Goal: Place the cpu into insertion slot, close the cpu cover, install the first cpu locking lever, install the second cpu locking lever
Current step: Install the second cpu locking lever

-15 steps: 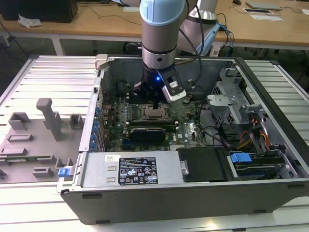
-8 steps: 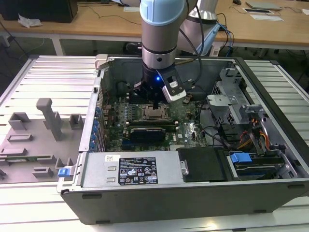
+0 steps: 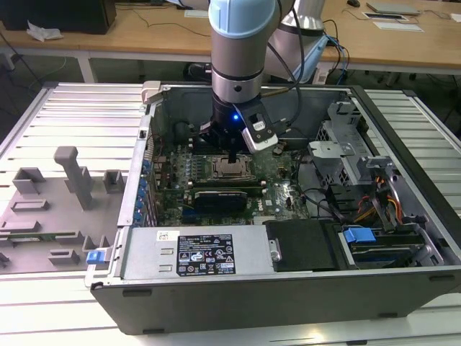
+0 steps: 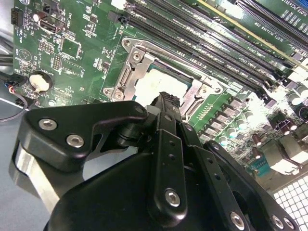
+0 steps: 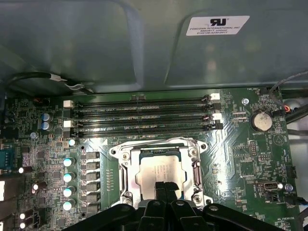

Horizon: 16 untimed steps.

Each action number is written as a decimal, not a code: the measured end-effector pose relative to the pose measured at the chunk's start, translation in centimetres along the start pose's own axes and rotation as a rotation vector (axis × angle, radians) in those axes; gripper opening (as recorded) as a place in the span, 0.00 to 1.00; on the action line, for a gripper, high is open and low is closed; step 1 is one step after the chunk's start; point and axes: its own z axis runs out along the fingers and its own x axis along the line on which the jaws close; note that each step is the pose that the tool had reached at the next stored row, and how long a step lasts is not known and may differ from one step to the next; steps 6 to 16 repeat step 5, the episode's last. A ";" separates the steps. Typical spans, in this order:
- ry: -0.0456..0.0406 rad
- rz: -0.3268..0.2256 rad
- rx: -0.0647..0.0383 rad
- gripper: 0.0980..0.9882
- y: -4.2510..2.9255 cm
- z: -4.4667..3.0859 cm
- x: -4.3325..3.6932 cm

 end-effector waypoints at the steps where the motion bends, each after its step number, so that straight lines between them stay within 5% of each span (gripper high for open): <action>1: 0.0000 0.000 0.000 0.01 0.00 0.00 0.00; 16: -0.0001 0.000 0.001 0.01 0.00 0.00 0.00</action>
